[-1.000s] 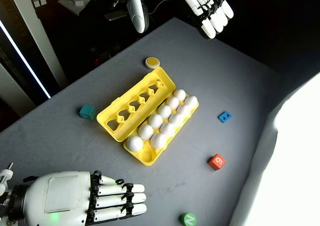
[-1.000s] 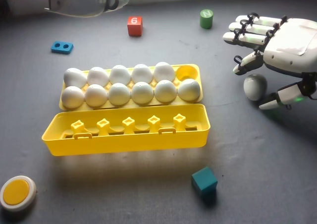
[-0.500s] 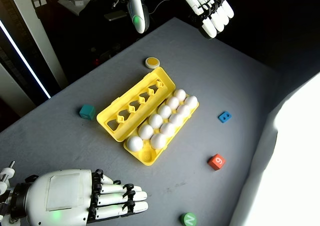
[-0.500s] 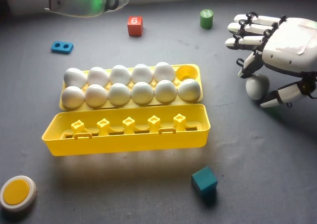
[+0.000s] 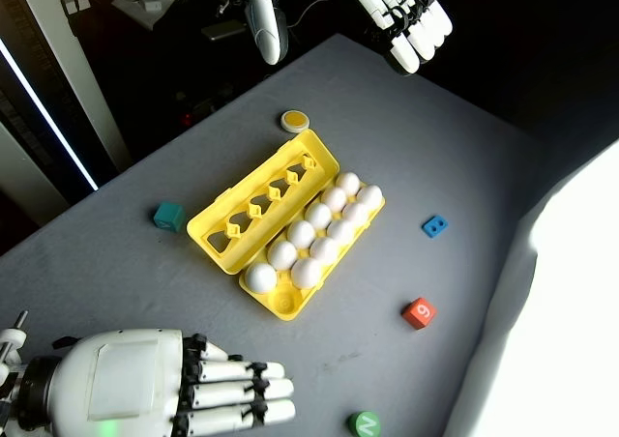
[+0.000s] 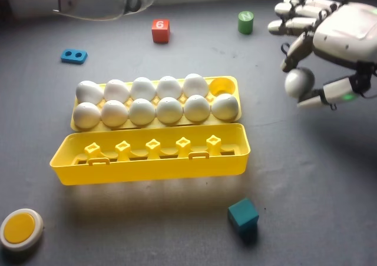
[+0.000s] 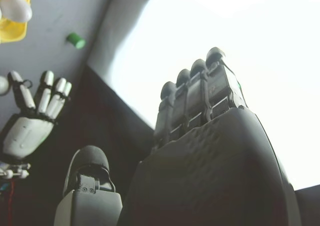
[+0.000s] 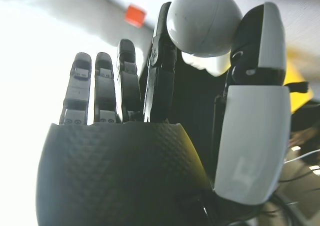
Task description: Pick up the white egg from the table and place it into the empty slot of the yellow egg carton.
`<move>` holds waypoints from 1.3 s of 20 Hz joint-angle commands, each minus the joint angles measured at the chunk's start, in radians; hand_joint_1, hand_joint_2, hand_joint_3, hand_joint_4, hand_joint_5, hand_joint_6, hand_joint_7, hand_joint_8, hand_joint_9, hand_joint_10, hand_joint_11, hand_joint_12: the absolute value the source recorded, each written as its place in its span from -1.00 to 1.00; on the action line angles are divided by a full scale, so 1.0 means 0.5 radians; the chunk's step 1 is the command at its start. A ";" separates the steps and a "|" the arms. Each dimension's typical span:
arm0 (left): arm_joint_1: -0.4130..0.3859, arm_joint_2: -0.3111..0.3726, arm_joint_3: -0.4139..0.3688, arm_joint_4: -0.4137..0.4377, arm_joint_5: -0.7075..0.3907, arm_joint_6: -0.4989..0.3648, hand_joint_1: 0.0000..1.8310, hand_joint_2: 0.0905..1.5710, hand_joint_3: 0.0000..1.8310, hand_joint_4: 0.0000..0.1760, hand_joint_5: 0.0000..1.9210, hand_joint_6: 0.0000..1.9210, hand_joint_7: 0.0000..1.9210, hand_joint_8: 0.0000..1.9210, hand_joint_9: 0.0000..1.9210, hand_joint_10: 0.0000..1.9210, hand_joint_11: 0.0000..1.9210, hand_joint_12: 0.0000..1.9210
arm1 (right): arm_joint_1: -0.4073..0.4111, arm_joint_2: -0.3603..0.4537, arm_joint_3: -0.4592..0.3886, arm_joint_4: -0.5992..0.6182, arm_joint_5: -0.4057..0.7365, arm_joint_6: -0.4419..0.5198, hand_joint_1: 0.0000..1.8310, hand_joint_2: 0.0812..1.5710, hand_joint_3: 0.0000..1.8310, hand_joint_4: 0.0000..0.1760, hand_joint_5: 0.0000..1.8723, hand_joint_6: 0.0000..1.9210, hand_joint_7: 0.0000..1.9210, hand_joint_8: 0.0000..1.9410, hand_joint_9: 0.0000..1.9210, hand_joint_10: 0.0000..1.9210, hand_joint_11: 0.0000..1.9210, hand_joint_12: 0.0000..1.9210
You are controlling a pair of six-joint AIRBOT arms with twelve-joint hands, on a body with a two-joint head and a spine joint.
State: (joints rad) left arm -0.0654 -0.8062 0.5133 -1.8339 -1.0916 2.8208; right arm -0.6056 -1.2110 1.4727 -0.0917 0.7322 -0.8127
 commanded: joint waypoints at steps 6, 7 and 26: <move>-0.018 -0.004 0.003 0.188 0.034 -0.009 -1.00 0.47 -1.00 -1.00 -0.90 -0.99 -0.93 -0.99 -0.97 -0.99 -1.00 -1.00 | 0.116 -0.104 0.005 0.200 0.229 0.108 0.23 0.26 -1.00 -0.47 0.30 -0.39 -0.71 -1.00 -0.95 -1.00 -1.00 -1.00; -0.018 -0.004 0.003 0.188 0.034 -0.011 -1.00 0.47 -1.00 -1.00 -0.92 -1.00 -0.94 -1.00 -0.98 -1.00 -1.00 -1.00 | 0.142 -0.137 0.029 0.232 0.229 0.161 0.22 0.26 -1.00 -0.09 0.30 -0.40 -0.71 -1.00 -0.94 -1.00 -1.00 -1.00; -0.018 -0.003 0.003 0.193 0.035 -0.016 -1.00 0.47 -1.00 -1.00 -0.95 -1.00 -0.97 -1.00 -1.00 -1.00 -1.00 -1.00 | 0.219 -0.539 0.229 0.496 0.143 0.315 0.20 0.28 -1.00 0.10 0.25 -0.31 -0.68 -1.00 -0.94 -1.00 -1.00 -1.00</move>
State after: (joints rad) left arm -0.0654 -0.8066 0.5129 -1.8397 -1.0897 2.8143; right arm -0.5018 -1.4853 1.5852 0.1528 0.6800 -0.6590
